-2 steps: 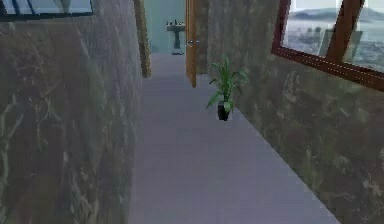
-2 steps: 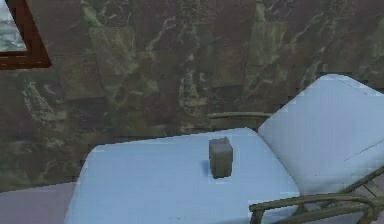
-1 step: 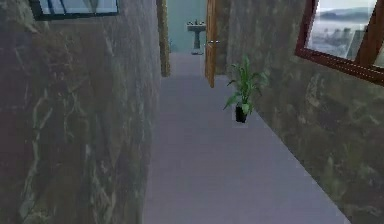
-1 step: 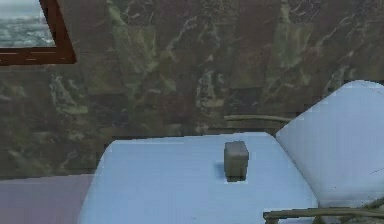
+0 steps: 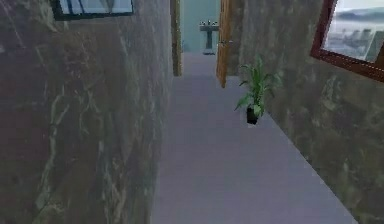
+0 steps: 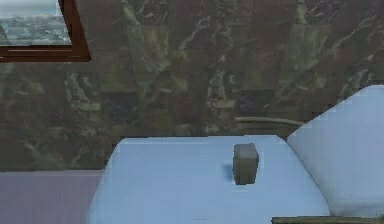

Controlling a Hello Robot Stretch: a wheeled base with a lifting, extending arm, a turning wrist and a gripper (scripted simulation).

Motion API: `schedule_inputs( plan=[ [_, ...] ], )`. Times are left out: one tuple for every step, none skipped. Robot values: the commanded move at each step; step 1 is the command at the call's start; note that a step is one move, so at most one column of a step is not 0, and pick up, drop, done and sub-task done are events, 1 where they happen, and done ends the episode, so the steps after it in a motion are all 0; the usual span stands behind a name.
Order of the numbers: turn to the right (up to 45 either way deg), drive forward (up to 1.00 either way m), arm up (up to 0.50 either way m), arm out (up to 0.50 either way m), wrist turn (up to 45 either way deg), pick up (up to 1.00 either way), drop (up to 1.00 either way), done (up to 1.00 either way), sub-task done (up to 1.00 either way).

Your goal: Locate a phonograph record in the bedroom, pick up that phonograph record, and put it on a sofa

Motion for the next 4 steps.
schedule_inputs(
  plan=[
    [0.0,1.00,0.00,0.00,0.0,0.00,0.00,0.00,0.00],
    [0.0,1.00,0.00,0.00,0.0,0.00,0.00,0.00,0.00],
    [0.0,1.00,0.00,0.00,0.0,0.00,0.00,0.00,0.00],
    [0.0,1.00,0.00,0.00,0.0,0.00,0.00,0.00,0.00]
  ],
)
